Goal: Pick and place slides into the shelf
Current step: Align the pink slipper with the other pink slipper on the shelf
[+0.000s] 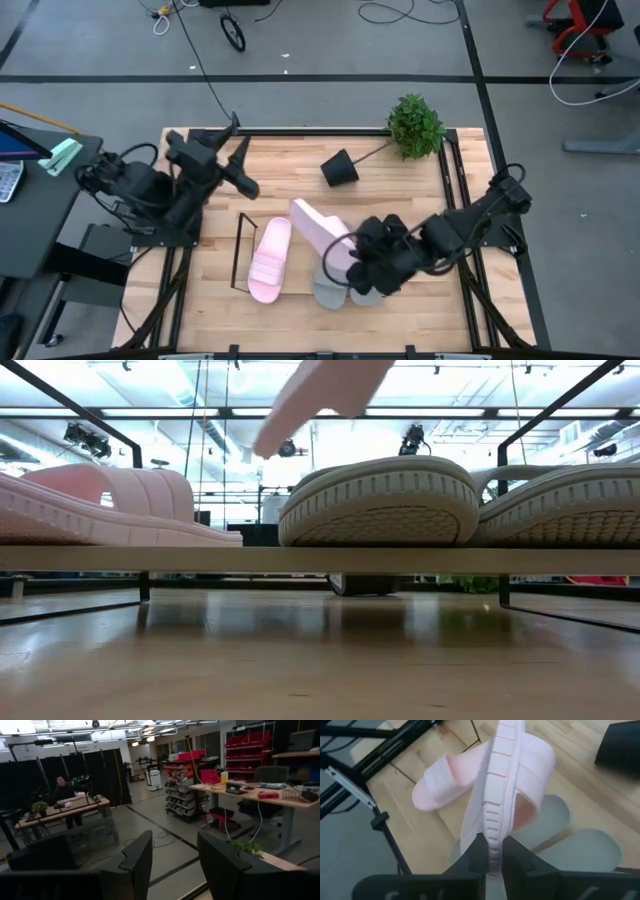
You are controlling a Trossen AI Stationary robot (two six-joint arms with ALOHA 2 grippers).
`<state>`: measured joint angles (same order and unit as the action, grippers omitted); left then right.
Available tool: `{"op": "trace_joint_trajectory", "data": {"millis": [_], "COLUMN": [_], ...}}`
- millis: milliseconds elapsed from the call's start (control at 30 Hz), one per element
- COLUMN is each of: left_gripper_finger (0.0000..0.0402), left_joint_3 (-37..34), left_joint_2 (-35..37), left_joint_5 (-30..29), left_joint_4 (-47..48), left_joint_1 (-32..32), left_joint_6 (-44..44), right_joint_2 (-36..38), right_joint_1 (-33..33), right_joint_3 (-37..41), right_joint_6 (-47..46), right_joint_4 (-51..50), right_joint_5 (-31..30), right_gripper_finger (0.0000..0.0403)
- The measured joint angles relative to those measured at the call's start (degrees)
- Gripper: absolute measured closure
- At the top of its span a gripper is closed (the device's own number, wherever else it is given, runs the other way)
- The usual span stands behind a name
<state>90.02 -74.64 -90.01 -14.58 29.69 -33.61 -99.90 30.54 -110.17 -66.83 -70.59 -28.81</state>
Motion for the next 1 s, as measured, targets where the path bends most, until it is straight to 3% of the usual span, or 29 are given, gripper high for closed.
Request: {"op": "trace_joint_trajectory", "data": {"millis": [300, 633, 733, 867, 1000], "left_gripper_finger": [0.0239, 0.0239, 0.0239, 0.0239, 0.0239], "left_joint_3": [0.00, 0.03, 0.02, 0.02, -0.04], "left_joint_2": [-2.36, -1.63, -0.88, 0.23, 0.11], "left_joint_5": [0.01, 1.47, 12.11, 29.16, 38.06], "left_joint_4": [1.32, 22.06, 34.79, 56.90, 68.95], "left_joint_1": [3.20, 5.95, 5.23, -1.14, -8.58], "left_joint_6": [2.72, 21.74, 37.45, 63.63, 72.97], "right_joint_2": [2.28, -1.18, -1.30, -1.31, -1.31], "right_joint_1": [3.85, 2.21, 2.14, 2.46, 2.67], "right_joint_3": [-0.47, -10.87, -11.98, -12.87, -12.90], "right_joint_6": [-1.76, 1.05, 1.31, 0.97, 0.99], "right_joint_4": [-8.35, -17.16, -17.38, -18.03, -18.14], "right_joint_5": [-2.09, -3.99, -4.21, -3.39, -3.01], "right_gripper_finger": [0.0368, 0.0368, 0.0368, 0.0368, 0.0368]}}
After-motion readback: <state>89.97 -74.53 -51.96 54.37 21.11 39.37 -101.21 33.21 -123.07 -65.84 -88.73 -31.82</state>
